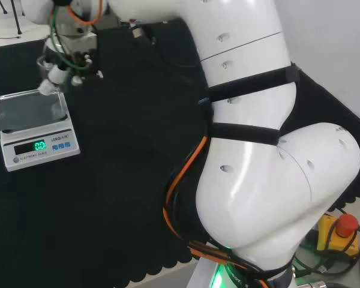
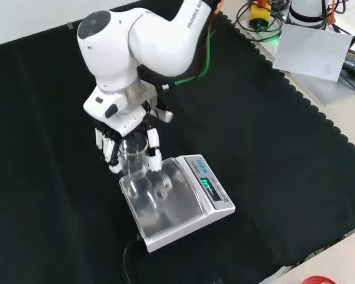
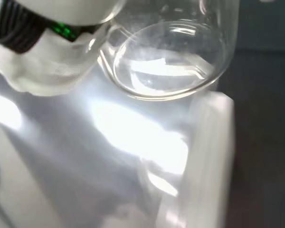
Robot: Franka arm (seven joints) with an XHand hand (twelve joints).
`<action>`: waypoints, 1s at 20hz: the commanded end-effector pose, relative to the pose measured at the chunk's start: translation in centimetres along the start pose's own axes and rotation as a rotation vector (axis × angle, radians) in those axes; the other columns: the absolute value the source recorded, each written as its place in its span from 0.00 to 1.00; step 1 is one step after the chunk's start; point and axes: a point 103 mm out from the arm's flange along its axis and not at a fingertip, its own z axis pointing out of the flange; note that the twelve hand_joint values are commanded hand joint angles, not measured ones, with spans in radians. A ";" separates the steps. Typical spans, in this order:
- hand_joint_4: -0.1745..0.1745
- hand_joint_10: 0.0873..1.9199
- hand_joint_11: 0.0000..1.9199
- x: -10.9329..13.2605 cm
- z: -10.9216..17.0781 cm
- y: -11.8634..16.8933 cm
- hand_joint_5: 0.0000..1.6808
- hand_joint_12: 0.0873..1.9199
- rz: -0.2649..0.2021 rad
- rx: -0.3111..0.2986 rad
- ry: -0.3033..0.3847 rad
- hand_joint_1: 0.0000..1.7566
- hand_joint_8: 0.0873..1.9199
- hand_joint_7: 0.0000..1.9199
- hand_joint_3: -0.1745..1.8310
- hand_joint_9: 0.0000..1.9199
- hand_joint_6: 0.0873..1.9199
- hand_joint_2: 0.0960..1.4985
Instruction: Put the beaker on the electronic balance.
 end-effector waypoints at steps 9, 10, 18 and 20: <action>0.29 0.20 0.62 3.1 3.9 -2.2 0.72 0.48 -0.165 0.089 0.075 0.74 0.33 0.72 0.49 0.77 0.35 0.34; 0.29 0.20 0.62 3.4 4.1 -2.3 0.72 0.48 -0.168 0.089 0.084 0.74 0.33 0.72 0.49 0.77 0.35 0.34; 0.29 0.20 0.62 3.3 5.0 -3.1 0.72 0.48 -0.179 0.094 0.113 0.74 0.33 0.72 0.49 0.77 0.35 0.34; 0.29 0.20 0.62 3.4 5.1 -3.1 0.72 0.48 -0.179 0.095 0.111 0.74 0.33 0.72 0.49 0.77 0.35 0.34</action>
